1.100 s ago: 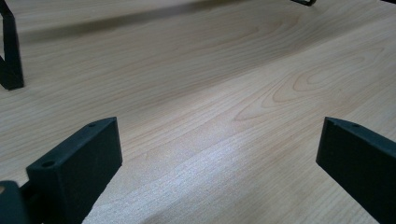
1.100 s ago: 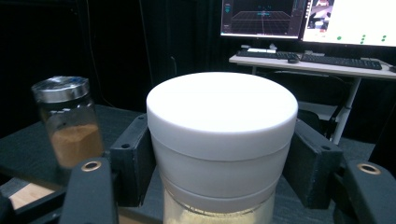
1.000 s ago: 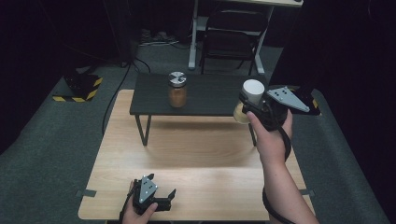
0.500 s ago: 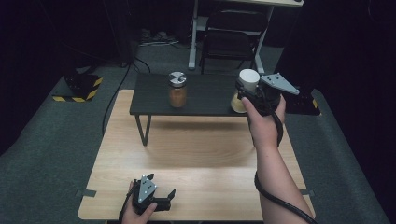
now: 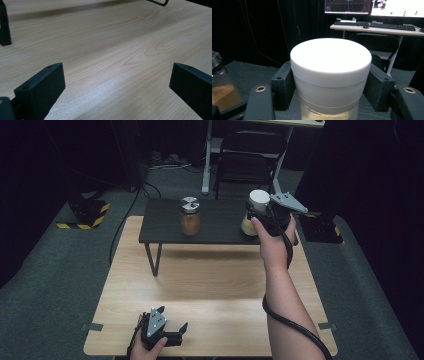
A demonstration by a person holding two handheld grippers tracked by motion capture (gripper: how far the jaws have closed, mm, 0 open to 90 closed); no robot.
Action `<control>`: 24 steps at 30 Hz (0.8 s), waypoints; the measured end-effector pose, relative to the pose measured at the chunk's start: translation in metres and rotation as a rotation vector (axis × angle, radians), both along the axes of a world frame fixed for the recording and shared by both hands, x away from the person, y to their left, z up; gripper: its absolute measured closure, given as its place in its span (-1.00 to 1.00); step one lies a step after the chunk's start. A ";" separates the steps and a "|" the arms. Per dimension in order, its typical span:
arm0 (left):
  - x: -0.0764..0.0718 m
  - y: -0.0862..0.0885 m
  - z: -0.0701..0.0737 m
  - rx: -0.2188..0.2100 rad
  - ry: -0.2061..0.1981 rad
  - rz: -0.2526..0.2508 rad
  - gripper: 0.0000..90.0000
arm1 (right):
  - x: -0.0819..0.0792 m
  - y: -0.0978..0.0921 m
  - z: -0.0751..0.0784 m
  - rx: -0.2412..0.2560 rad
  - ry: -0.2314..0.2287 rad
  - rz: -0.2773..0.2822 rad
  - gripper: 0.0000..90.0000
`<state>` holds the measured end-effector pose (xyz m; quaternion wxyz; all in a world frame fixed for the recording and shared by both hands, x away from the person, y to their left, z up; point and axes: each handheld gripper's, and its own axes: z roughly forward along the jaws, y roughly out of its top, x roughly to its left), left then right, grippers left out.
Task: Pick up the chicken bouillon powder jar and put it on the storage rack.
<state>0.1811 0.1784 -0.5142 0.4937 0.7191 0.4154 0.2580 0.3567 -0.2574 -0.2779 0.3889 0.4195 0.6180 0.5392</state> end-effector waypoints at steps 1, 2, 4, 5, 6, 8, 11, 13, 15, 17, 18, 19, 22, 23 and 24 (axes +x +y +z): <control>0.000 0.000 0.000 0.000 0.000 0.000 -0.99 | 0.001 0.001 0.000 0.000 0.002 -0.001 -0.25; 0.000 0.000 0.000 0.001 0.000 0.000 -0.99 | 0.002 0.002 0.000 -0.001 0.002 -0.001 -0.25; 0.000 0.000 0.000 0.000 -0.001 0.000 -0.99 | 0.003 0.002 -0.001 0.004 0.004 0.001 -0.25; 0.000 0.000 0.000 0.000 -0.001 0.000 -0.99 | 0.004 0.002 -0.001 0.006 0.004 0.002 -0.25; 0.000 0.000 0.000 0.000 0.000 0.000 -0.99 | 0.004 0.002 -0.001 0.007 0.003 0.002 -0.25; 0.000 0.000 0.000 0.001 0.000 0.000 -0.99 | 0.005 0.003 0.000 0.007 0.005 0.001 -0.25; 0.000 0.000 0.000 0.000 0.000 0.000 -0.99 | 0.005 0.003 -0.001 0.008 0.004 -0.001 -0.25; 0.000 0.000 0.000 -0.001 0.001 0.000 -0.99 | 0.006 0.003 -0.001 0.007 0.006 -0.003 -0.25; 0.000 0.000 0.000 -0.001 0.000 0.000 -0.99 | 0.006 0.003 -0.001 0.005 0.009 -0.005 -0.25; -0.001 0.000 0.000 -0.001 -0.001 0.000 -0.99 | 0.007 0.002 -0.002 0.008 0.008 -0.005 -0.25; 0.000 0.000 0.000 -0.002 -0.001 -0.001 -0.99 | 0.007 0.002 -0.002 0.008 0.008 -0.005 -0.25; 0.000 0.000 0.000 -0.002 0.000 -0.001 -0.99 | 0.007 0.002 -0.002 0.007 0.006 -0.005 -0.25; -0.001 0.000 0.000 -0.003 -0.001 0.000 -0.99 | 0.006 0.003 -0.003 0.001 0.001 -0.003 -0.25; -0.001 0.000 0.000 -0.003 -0.001 0.000 -0.99 | 0.006 0.003 -0.004 0.000 -0.001 -0.003 -0.25; -0.001 0.000 0.000 -0.001 0.000 0.000 -0.99 | 0.007 0.002 -0.004 0.003 -0.002 -0.003 -0.25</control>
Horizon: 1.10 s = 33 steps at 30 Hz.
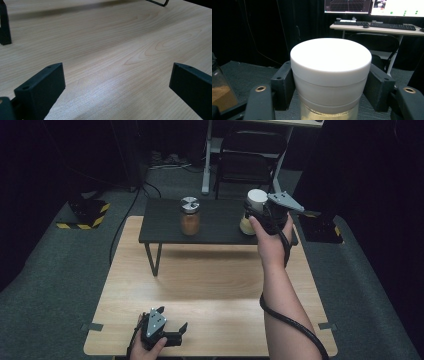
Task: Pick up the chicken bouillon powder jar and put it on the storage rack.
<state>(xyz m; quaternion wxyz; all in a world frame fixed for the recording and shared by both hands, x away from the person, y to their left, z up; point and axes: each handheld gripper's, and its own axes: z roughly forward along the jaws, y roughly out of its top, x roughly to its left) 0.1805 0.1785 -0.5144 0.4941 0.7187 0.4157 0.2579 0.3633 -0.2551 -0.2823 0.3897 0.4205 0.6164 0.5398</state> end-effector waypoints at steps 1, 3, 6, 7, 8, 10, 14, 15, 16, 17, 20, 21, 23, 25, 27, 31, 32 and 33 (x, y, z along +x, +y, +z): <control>0.000 0.000 0.000 0.000 0.000 0.000 -0.99 | 0.000 -0.001 -0.001 0.001 -0.003 0.001 -0.25; 0.000 0.000 0.000 0.001 0.000 0.000 -0.99 | 0.000 -0.002 -0.003 0.000 -0.009 0.004 -0.25; 0.000 0.000 0.000 -0.001 -0.001 0.000 -0.99 | 0.000 -0.002 -0.005 0.003 -0.015 0.006 -0.25; 0.000 0.000 0.000 0.000 0.000 0.001 -0.99 | 0.001 -0.003 -0.005 0.005 -0.016 0.009 -0.25; 0.000 0.000 0.000 -0.001 -0.001 0.000 -0.99 | 0.001 -0.003 -0.005 0.006 -0.016 0.010 -0.25; 0.000 0.000 0.000 0.000 -0.002 0.000 -0.99 | 0.001 -0.004 -0.006 0.006 -0.017 0.011 -0.26; 0.000 0.000 0.000 -0.002 -0.001 -0.001 -0.99 | 0.001 -0.004 -0.005 0.006 -0.014 0.012 -0.26; 0.000 0.000 0.000 -0.002 -0.001 -0.001 -0.99 | 0.001 -0.004 -0.005 0.006 -0.013 0.011 -0.26; 0.000 0.000 0.000 -0.001 -0.001 -0.001 -0.99 | 0.001 -0.003 -0.004 0.006 -0.012 0.011 -0.26; 0.000 0.000 0.000 0.000 -0.001 0.000 -0.99 | 0.001 -0.003 -0.004 0.006 -0.010 0.011 -0.26; 0.000 0.000 0.000 -0.001 -0.001 -0.001 -0.99 | 0.001 -0.003 -0.004 0.008 -0.009 0.011 -0.26; 0.000 0.000 0.000 -0.003 -0.001 -0.001 -0.99 | 0.001 -0.003 -0.004 0.009 -0.010 0.011 -0.26; 0.000 0.000 0.000 -0.004 0.000 -0.001 -0.99 | 0.001 -0.004 -0.004 0.010 -0.010 0.013 -0.28; 0.000 0.000 0.000 -0.003 0.000 -0.002 -0.99 | 0.001 -0.004 -0.004 0.014 -0.006 0.012 -0.33; 0.000 0.000 0.000 -0.003 -0.001 -0.001 -0.99 | 0.002 -0.005 -0.004 0.020 -0.005 0.019 -0.42; 0.000 0.000 0.000 -0.004 0.000 -0.001 -0.99 | 0.001 -0.006 -0.004 0.038 -0.004 0.017 -0.64; 0.000 0.000 0.000 -0.003 0.000 -0.001 -0.99 | 0.001 -0.007 -0.003 0.040 -0.002 0.021 -0.70; 0.000 0.000 0.000 -0.002 0.000 -0.002 -0.99 | 0.001 -0.006 -0.003 0.039 -0.001 0.019 -0.78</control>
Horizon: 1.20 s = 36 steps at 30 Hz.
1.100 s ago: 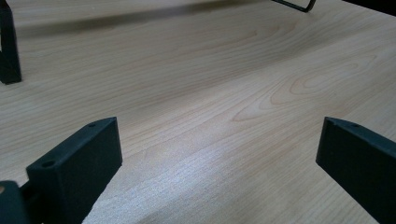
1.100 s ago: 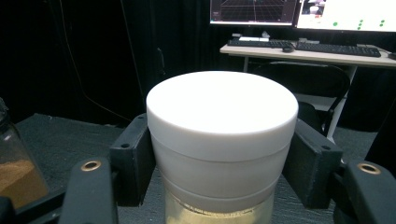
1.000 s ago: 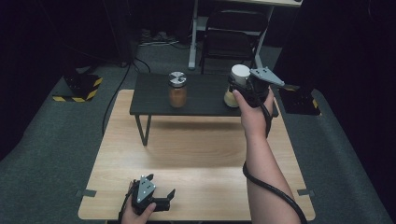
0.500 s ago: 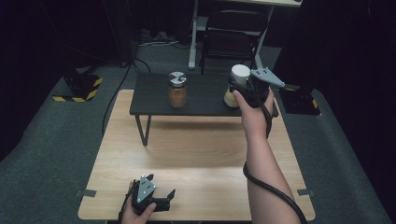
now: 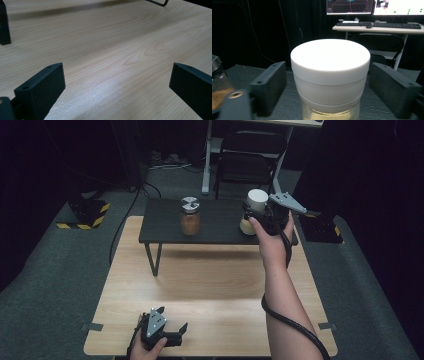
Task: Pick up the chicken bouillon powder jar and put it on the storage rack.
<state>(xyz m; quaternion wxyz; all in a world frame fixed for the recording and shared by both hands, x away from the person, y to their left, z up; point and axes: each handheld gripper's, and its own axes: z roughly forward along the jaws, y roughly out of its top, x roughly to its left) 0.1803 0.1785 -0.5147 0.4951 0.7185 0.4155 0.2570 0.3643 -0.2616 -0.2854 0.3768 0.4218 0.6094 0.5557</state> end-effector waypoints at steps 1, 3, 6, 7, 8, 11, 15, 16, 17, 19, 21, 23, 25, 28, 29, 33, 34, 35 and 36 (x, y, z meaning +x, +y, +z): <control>0.000 0.000 0.000 0.000 0.000 0.000 -0.99 | -0.001 0.001 0.000 0.000 -0.001 -0.007 -0.86; 0.000 0.000 0.000 0.000 -0.001 0.000 -0.99 | -0.002 0.002 -0.001 0.007 0.000 -0.017 -0.94; 0.000 0.000 0.000 0.001 -0.001 -0.001 -0.99 | -0.002 0.000 -0.002 0.012 -0.002 -0.008 -1.00; 0.000 0.000 0.000 0.001 -0.001 0.000 -0.99 | -0.002 -0.001 -0.003 0.016 0.000 -0.001 -1.00; 0.000 -0.001 0.000 0.002 0.000 0.000 -0.99 | -0.004 -0.001 -0.003 0.014 -0.001 -0.003 -1.00; 0.000 -0.001 0.000 0.005 0.000 -0.003 -0.99 | -0.007 -0.002 -0.004 0.018 -0.006 0.001 -1.00; -0.001 -0.002 0.000 0.006 0.000 -0.003 -0.99 | -0.014 -0.004 -0.005 0.016 -0.019 0.006 -1.00; -0.001 -0.002 0.000 0.007 0.000 -0.005 -0.99 | -0.016 -0.005 -0.005 0.016 -0.019 0.010 -1.00; -0.001 -0.002 0.001 0.009 -0.001 -0.006 -0.99 | -0.018 -0.006 -0.005 0.016 -0.021 0.013 -1.00; -0.001 -0.002 0.000 0.009 -0.002 -0.008 -0.99 | -0.022 -0.008 -0.006 0.013 -0.024 0.016 -1.00; -0.001 -0.002 0.000 0.007 -0.003 -0.008 -0.99 | -0.026 -0.010 -0.008 0.012 -0.027 0.022 -1.00; -0.001 -0.002 0.000 0.004 -0.003 -0.008 -0.99 | -0.029 -0.011 -0.010 0.011 -0.032 0.027 -1.00; -0.001 -0.002 0.000 0.005 -0.002 -0.009 -0.99 | -0.033 -0.012 -0.011 0.009 -0.035 0.031 -1.00; -0.002 -0.002 0.000 0.007 -0.005 -0.010 -0.99 | -0.037 -0.014 -0.015 0.011 -0.042 0.035 -1.00; -0.002 -0.002 0.000 0.007 -0.004 -0.009 -0.99 | -0.039 -0.015 -0.016 0.009 -0.043 0.037 -1.00; -0.002 -0.002 0.000 0.010 -0.007 -0.010 -0.99 | -0.043 -0.017 -0.020 0.004 -0.045 0.044 -1.00; -0.002 -0.003 0.000 0.006 -0.005 -0.007 -0.99 | -0.045 -0.017 -0.022 0.003 -0.045 0.045 -1.00; -0.002 -0.002 0.000 0.004 -0.004 -0.009 -0.99 | -0.046 -0.018 -0.023 0.003 -0.044 0.046 -1.00; -0.002 -0.002 0.000 0.004 -0.005 -0.010 -0.99 | -0.048 -0.019 -0.025 0.004 -0.043 0.050 -1.00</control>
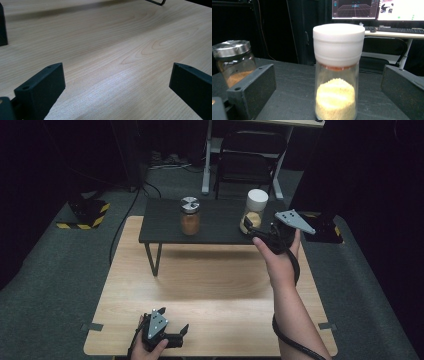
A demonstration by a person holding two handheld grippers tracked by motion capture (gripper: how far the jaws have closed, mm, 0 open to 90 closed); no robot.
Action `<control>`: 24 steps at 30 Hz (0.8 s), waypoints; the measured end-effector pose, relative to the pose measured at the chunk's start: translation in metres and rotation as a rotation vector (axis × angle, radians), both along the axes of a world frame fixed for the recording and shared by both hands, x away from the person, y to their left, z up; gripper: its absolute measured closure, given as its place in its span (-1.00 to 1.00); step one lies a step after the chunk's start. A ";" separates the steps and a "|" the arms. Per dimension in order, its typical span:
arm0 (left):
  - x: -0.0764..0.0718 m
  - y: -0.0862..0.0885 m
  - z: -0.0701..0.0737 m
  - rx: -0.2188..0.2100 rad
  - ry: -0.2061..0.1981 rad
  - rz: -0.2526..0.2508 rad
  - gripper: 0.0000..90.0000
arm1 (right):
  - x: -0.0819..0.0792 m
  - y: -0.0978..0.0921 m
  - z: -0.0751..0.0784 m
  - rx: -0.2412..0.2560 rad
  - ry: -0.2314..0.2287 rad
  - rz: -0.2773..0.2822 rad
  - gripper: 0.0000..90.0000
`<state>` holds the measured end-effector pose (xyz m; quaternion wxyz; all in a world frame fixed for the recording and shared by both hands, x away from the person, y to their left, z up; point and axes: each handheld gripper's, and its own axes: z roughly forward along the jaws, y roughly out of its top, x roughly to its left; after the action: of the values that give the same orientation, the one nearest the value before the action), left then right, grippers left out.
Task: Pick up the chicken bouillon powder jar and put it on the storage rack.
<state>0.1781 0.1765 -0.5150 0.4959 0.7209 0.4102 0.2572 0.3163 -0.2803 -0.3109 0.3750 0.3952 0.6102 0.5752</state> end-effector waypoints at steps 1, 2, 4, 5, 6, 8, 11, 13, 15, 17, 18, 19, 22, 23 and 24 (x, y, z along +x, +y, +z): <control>0.000 0.000 0.000 0.001 -0.001 0.001 -0.99 | -0.002 0.000 -0.002 -0.002 -0.001 0.001 -1.00; 0.000 0.000 0.000 0.001 -0.001 0.001 -0.99 | -0.005 -0.001 -0.005 -0.008 -0.004 0.007 -1.00; 0.000 0.000 0.000 0.000 -0.001 0.000 -0.99 | -0.008 -0.003 -0.009 -0.013 0.001 0.015 -1.00; 0.000 0.000 0.000 0.001 -0.003 0.000 -0.99 | -0.010 -0.004 -0.011 -0.013 0.001 0.019 -1.00; 0.000 0.000 0.000 0.001 -0.003 0.000 -0.99 | -0.013 -0.006 -0.014 -0.016 -0.001 0.022 -1.00; -0.001 0.000 -0.001 0.000 -0.007 -0.001 -0.99 | -0.017 -0.008 -0.018 -0.015 -0.002 0.025 -1.00; -0.001 0.000 -0.001 -0.001 -0.011 -0.001 -0.99 | -0.023 -0.012 -0.024 -0.008 -0.002 0.035 -1.00; -0.001 0.000 -0.001 -0.002 -0.011 -0.001 -0.99 | -0.027 -0.015 -0.028 -0.010 -0.007 0.041 -1.00; -0.001 0.000 -0.001 -0.002 -0.010 0.001 -0.99 | -0.032 -0.017 -0.033 -0.012 -0.011 0.046 -1.00; -0.001 0.000 -0.001 -0.003 -0.011 -0.001 -0.99 | -0.036 -0.019 -0.037 -0.014 -0.012 0.052 -1.00; -0.001 0.000 -0.001 -0.003 -0.011 0.000 -0.99 | -0.038 -0.020 -0.039 -0.014 -0.013 0.055 -1.00; -0.002 0.000 -0.002 -0.002 -0.013 0.000 -0.99 | -0.040 -0.021 -0.042 -0.016 -0.015 0.058 -1.00; -0.002 0.000 -0.002 -0.003 -0.016 -0.001 -0.99 | -0.046 -0.025 -0.050 -0.025 -0.011 0.063 -1.00; -0.002 0.001 -0.002 -0.003 -0.017 -0.002 -0.99 | -0.047 -0.026 -0.052 -0.027 -0.010 0.063 -1.00; -0.002 0.001 -0.002 -0.004 -0.017 -0.002 -0.99 | -0.049 -0.027 -0.055 -0.028 -0.008 0.064 -1.00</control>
<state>0.1757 0.1772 -0.5171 0.5011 0.7179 0.4059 0.2620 0.2668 -0.3074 -0.3659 0.3642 0.3681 0.6290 0.5799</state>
